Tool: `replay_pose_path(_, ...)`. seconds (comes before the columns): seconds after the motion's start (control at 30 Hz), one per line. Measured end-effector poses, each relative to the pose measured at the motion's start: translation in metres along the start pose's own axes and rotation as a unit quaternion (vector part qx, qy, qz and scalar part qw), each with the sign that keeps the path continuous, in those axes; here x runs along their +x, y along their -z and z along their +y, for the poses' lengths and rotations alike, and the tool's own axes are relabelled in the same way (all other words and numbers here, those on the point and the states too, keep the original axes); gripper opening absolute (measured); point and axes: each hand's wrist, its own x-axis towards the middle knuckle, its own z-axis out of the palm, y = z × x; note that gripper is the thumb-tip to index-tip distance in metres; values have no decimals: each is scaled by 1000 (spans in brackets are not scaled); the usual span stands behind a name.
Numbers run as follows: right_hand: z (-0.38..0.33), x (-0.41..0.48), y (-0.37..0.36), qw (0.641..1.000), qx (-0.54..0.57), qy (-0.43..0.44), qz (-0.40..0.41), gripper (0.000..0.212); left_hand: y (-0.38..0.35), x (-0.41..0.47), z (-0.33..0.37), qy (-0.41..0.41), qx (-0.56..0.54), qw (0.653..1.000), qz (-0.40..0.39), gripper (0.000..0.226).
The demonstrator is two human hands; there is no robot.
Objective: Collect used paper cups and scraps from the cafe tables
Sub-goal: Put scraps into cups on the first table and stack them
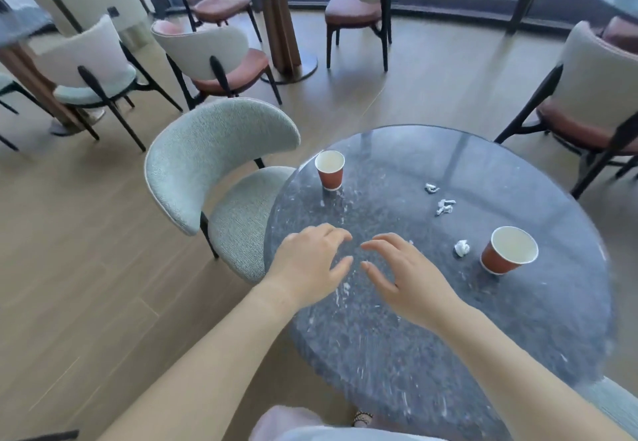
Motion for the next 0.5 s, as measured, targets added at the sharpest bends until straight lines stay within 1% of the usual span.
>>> replay_pose_path(0.17, 16, 36, 4, 999, 0, -33, -1, 34, 4, 52, -17, -14, -2, 1000, -23, 35)
replay_pose_path(0.27, 19, 61, 5, 998, -6, -55, 3, 35, 12, 86, -33, -17, 3, 1000, -18, 35)
replay_pose_path(0.5, 22, 105, 8, 992, -27, -119, 18, 36, 8, 152, -65, -78, -4, 996, -46, 28)
